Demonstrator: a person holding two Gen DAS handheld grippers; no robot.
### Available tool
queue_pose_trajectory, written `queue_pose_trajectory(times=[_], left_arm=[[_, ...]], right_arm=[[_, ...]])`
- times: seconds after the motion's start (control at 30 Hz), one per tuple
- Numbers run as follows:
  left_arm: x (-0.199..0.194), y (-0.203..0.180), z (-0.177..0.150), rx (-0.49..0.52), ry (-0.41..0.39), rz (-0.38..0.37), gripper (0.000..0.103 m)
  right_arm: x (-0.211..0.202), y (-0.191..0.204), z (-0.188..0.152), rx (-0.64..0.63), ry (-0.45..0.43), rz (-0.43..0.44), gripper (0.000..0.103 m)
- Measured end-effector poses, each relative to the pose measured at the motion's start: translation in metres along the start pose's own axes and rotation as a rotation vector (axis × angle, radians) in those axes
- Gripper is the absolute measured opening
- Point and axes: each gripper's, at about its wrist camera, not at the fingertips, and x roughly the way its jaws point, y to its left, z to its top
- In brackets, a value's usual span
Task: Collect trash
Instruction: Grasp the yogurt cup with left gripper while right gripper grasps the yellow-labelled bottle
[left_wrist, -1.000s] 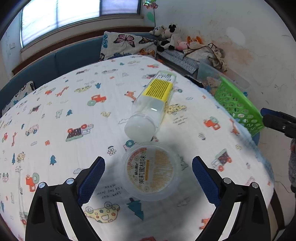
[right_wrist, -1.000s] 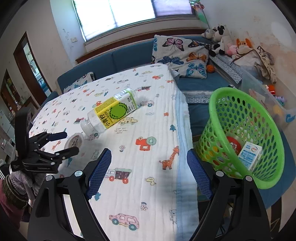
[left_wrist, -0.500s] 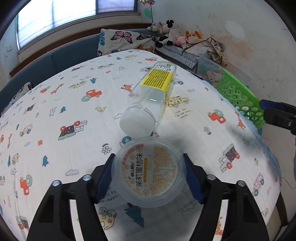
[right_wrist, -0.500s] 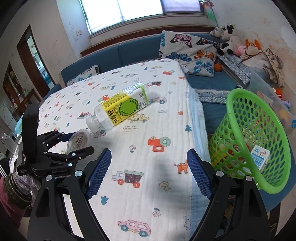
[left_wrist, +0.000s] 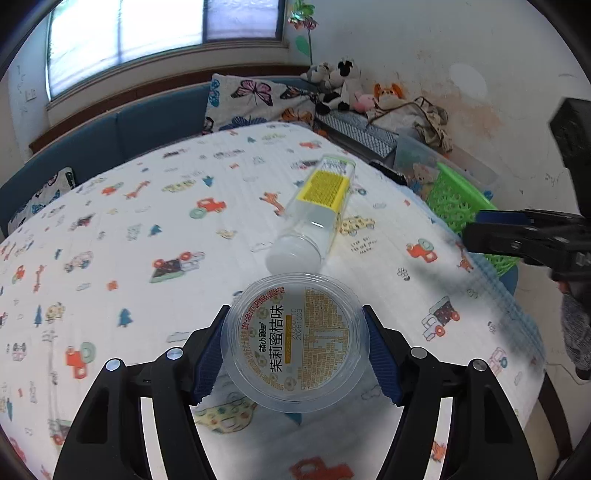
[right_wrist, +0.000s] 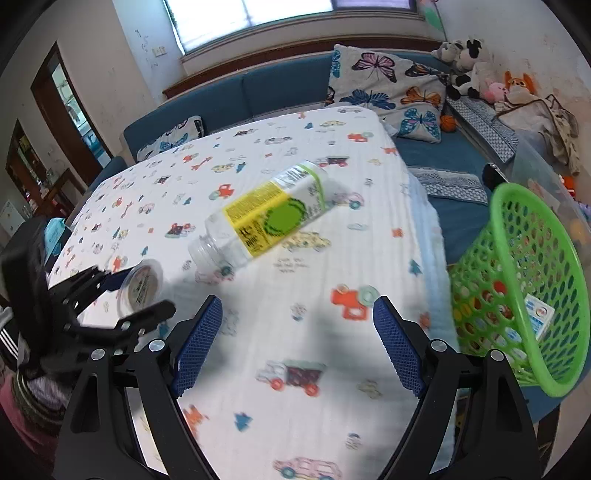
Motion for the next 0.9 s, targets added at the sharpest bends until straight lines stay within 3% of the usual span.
queue_pose_trajectory(times=[0.2, 0.47, 0.8, 0.9], left_arm=[[-0.022, 0.015, -0.002, -0.018, -0.034, 0.007, 0.066], [-0.041, 0.041, -0.008, -0.045, -0.059, -0.003, 0.066], [-0.047, 0.059, -0.013, -0.060, -0.074, -0.041, 0.066], [-0.046, 0.062, -0.015, -0.065, -0.075, -0.053, 0.066]], right_arm=[[0.019, 0.021, 0.031, 0.066, 0.054, 0.023, 0.083], [0.063, 0.032, 0.071, 0.264, 0.141, 0.076, 0.081], [0.115, 0.027, 0.090, 0.443, 0.217, -0.004, 0.075], [0.124, 0.026, 0.094, 0.446, 0.230, -0.038, 0.075]])
